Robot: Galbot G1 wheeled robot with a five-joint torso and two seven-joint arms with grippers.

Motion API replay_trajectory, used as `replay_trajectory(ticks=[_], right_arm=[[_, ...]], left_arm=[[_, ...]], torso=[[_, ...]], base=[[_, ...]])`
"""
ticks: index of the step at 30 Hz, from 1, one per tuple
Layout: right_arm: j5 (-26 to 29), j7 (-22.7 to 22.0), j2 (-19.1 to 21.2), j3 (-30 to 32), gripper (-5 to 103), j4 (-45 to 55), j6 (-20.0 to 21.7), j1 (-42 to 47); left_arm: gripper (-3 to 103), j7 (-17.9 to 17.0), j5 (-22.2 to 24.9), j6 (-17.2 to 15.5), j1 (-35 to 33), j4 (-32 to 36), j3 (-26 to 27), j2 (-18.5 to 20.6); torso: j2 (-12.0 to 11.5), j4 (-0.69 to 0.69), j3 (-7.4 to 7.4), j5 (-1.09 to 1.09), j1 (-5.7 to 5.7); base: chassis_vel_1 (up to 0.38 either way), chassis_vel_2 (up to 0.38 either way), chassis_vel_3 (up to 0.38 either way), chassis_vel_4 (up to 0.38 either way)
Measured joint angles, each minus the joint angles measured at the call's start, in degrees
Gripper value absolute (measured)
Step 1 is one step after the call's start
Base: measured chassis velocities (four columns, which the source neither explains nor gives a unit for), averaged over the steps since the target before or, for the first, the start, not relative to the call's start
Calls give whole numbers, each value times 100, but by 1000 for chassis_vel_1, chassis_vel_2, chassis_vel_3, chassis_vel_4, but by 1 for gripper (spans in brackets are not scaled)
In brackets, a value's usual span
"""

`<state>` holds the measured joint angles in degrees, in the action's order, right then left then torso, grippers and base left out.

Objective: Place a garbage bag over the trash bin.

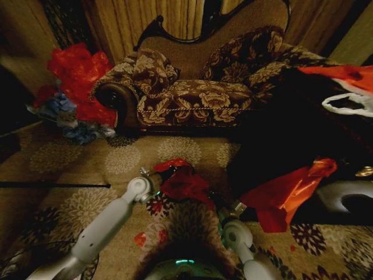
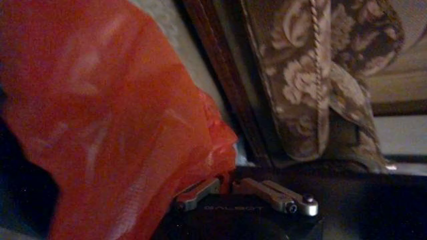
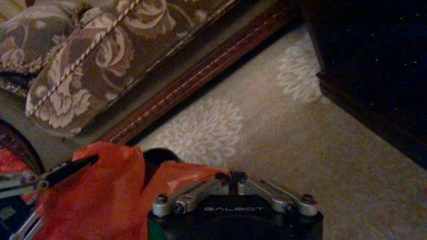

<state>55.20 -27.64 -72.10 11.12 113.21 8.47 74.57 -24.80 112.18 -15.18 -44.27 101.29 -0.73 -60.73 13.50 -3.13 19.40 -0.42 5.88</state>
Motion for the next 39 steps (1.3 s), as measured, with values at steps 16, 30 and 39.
replay_trajectory(ticks=[16, 30, 39], right_arm=[[-94, 63, -170, 216, 0, 144, -161, 327], [-175, 97, -275, 416, 0, 215, -244, 551], [-226, 94, -307, 365, 0, 212, -277, 544]], left_arm=[[0, 159, 565, -140, -29, 815, -94, -6], [0, -95, 722, 222, -293, 1041, -407, -537], [0, -152, 695, 586, -926, 1381, -7, -565]], torso=[[0, 1, 0, 0, 0], [0, 1, 0, 0, 0], [0, 3, 0, 0, 0]], base=[[0, 0, 0, 0], [0, 0, 0, 0], [0, 0, 0, 0]])
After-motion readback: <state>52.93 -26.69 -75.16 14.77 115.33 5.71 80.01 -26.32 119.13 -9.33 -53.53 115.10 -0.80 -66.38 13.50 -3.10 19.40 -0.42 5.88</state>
